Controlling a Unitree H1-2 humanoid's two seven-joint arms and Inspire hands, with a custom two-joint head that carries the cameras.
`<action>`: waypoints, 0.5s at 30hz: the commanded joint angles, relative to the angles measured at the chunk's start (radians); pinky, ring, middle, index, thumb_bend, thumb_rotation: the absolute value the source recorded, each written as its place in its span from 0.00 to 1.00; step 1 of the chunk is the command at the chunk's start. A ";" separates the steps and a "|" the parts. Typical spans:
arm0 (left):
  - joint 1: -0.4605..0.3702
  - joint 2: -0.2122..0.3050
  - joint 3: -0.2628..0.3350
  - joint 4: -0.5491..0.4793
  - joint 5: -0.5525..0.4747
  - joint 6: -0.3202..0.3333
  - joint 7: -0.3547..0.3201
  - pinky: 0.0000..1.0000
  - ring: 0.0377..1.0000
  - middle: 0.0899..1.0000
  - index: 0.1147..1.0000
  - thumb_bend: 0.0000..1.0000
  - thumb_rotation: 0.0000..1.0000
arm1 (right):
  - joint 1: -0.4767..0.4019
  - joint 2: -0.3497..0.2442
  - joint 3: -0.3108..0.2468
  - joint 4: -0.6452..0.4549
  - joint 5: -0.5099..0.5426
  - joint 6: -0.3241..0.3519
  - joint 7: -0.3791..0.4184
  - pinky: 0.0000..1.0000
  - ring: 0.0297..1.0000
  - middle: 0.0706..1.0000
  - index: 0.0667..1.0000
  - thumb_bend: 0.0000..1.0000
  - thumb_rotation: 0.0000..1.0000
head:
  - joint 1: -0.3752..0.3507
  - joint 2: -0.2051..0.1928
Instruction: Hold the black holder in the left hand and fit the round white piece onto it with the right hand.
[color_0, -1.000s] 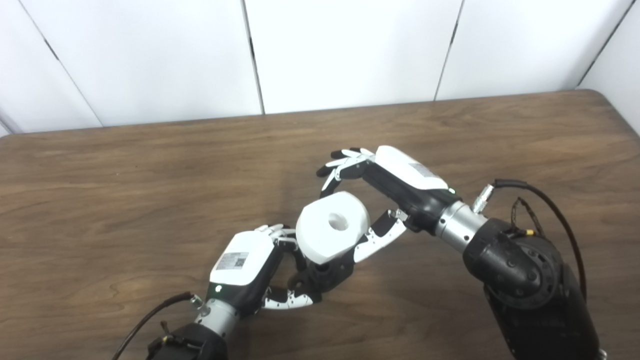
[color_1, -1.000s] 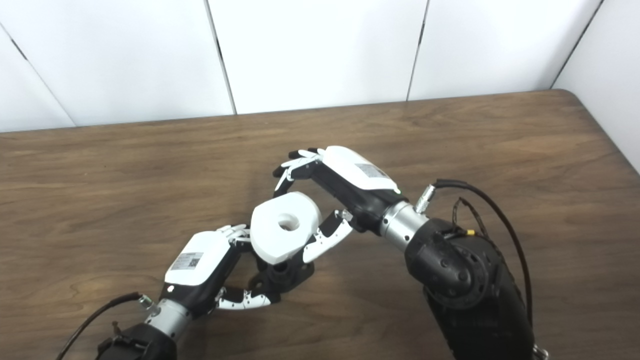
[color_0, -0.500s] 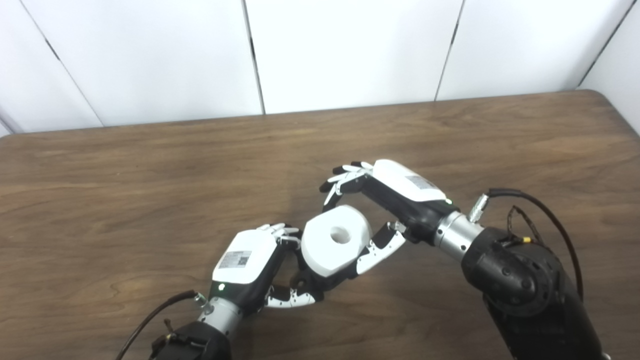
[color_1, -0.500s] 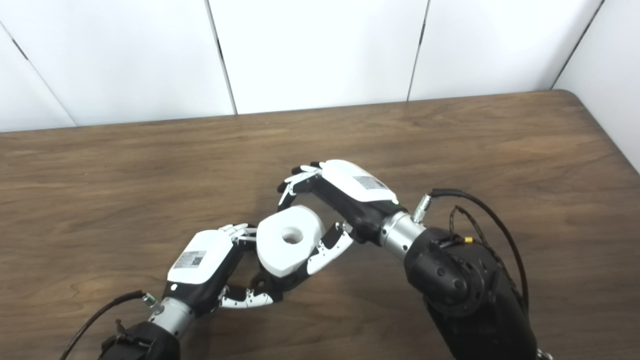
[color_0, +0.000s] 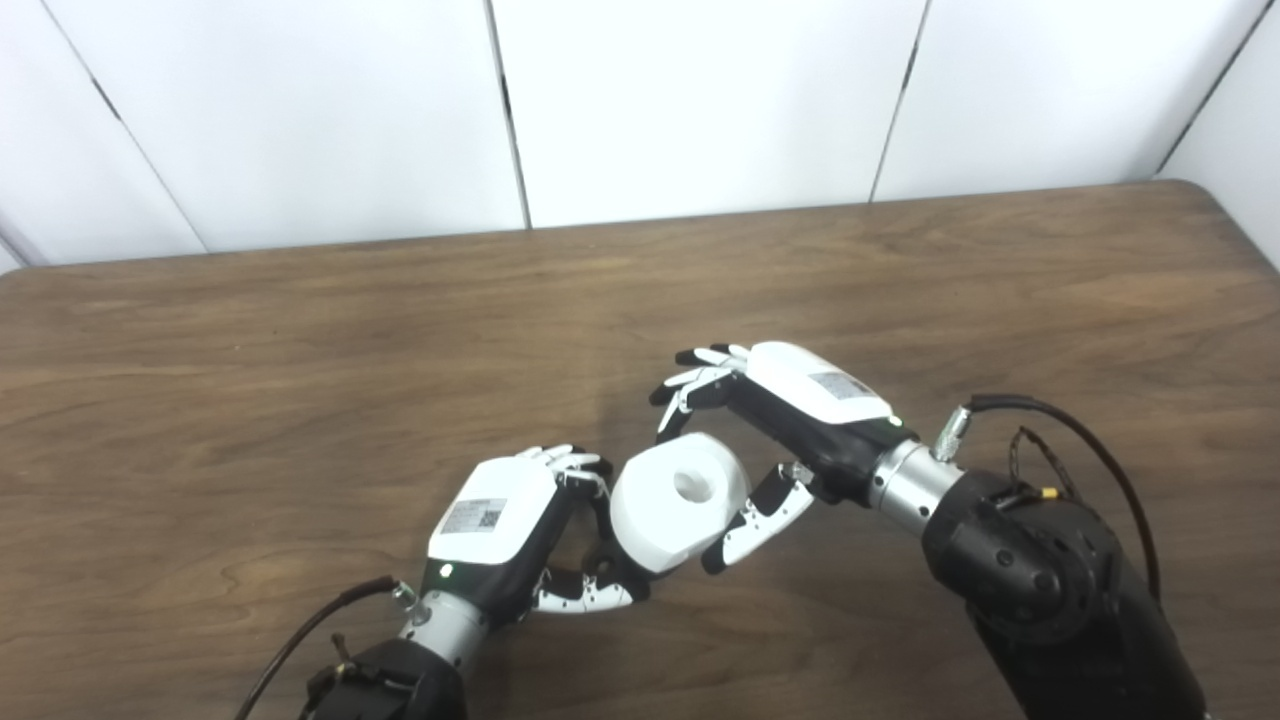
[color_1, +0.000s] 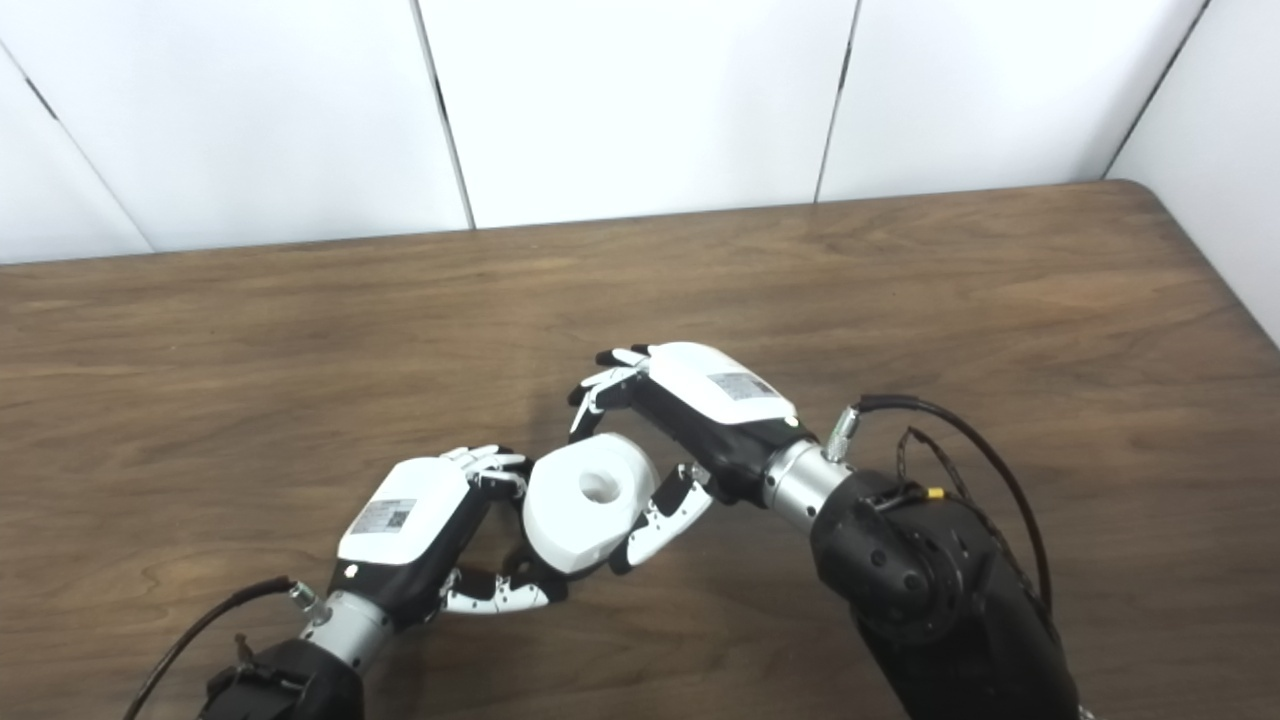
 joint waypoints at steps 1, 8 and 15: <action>0.022 0.003 -0.034 0.053 0.019 0.023 -0.083 0.90 0.87 0.80 0.43 0.51 0.07 | -0.010 0.002 -0.001 -0.002 -0.014 -0.030 -0.031 1.00 0.95 0.81 0.44 0.53 0.14 | -0.001 0.001; 0.017 0.004 -0.039 0.056 0.025 0.026 -0.089 0.90 0.87 0.81 0.43 0.51 0.07 | -0.003 0.016 0.009 0.014 -0.016 -0.035 -0.047 1.00 0.95 0.81 0.44 0.53 0.14 | 0.000 0.000; 0.014 0.000 -0.042 0.055 0.024 0.034 -0.093 0.90 0.88 0.81 0.43 0.51 0.07 | -0.001 0.027 0.027 0.019 -0.025 -0.045 -0.061 1.00 0.95 0.81 0.44 0.53 0.14 | -0.001 0.003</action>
